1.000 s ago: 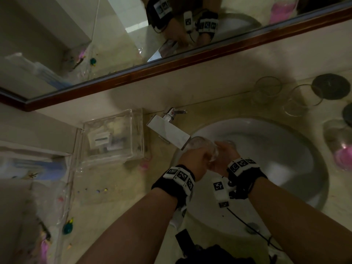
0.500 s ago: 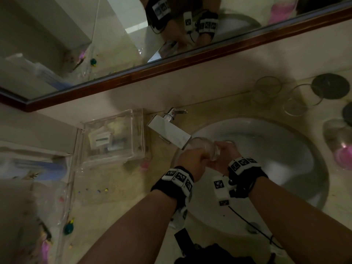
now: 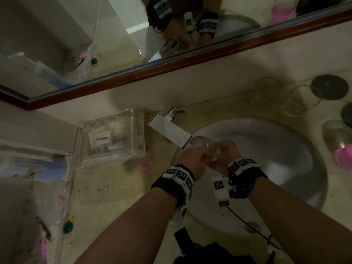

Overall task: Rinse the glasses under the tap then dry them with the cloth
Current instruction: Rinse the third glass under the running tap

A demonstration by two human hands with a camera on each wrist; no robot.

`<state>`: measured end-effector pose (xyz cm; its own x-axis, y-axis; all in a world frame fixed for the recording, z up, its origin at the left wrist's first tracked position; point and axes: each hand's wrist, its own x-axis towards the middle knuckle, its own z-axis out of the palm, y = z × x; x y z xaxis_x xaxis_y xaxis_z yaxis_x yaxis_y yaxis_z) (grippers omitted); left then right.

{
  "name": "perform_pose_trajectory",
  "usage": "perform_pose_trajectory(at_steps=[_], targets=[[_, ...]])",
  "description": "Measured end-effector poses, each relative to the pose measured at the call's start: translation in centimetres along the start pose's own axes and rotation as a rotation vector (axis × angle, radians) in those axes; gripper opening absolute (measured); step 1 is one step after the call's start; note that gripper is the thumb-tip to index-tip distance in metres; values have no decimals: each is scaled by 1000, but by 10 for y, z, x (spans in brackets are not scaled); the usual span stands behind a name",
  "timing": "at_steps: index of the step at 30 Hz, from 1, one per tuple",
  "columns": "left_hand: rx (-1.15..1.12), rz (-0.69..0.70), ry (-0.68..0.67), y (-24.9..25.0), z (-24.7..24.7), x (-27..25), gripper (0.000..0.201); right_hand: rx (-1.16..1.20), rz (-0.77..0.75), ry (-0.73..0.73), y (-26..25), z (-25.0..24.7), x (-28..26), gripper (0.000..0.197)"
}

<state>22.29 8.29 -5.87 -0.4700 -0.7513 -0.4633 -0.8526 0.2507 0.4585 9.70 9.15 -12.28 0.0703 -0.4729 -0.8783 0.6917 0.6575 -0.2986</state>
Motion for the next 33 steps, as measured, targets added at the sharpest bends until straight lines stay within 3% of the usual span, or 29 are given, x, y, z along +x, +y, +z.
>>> perform_pose_trajectory(at_steps=[2,3,5,8,12,14,17,20,21,22,23,24,25,28,29,30,32,33], targets=[[-4,-32,31,0,0,1,22,-72,-39,-102,3,-5,1,17],[4,-33,47,0,0,2,23,-29,-61,-104,5,-4,0,7],[1,-18,52,1,-1,3,26,169,36,-148,8,3,-9,36],[14,51,-112,1,1,2,31,132,91,-133,6,3,-13,54],[10,31,-167,-2,9,4,32,193,78,-116,0,-3,-5,29],[8,-10,-101,-3,7,4,28,10,42,-127,-1,-2,-5,48],[0,18,44,0,1,5,24,9,-26,-222,6,-5,0,38],[-16,49,5,8,0,5,28,81,42,-173,5,4,-10,52],[-13,68,-29,9,0,4,30,64,47,-201,4,5,-16,45],[1,79,-42,8,1,4,30,-100,-30,-141,3,5,-18,31],[4,72,-40,7,1,4,30,-178,-82,-98,1,8,-19,28],[-2,46,-35,5,2,4,28,-277,-177,13,2,8,-14,47],[-12,27,-22,3,2,4,26,-306,-201,-16,0,8,-15,55],[-9,-12,47,2,2,3,22,-332,-259,-93,6,-3,-13,28],[-6,-8,62,2,3,2,23,-231,-199,-133,5,0,-16,17],[-1,1,65,2,3,2,23,-123,-109,-182,5,2,-17,19],[-7,12,-9,3,4,1,25,54,9,-157,4,3,-10,44],[-1,20,-60,3,5,2,26,59,46,-160,2,5,-13,47]])
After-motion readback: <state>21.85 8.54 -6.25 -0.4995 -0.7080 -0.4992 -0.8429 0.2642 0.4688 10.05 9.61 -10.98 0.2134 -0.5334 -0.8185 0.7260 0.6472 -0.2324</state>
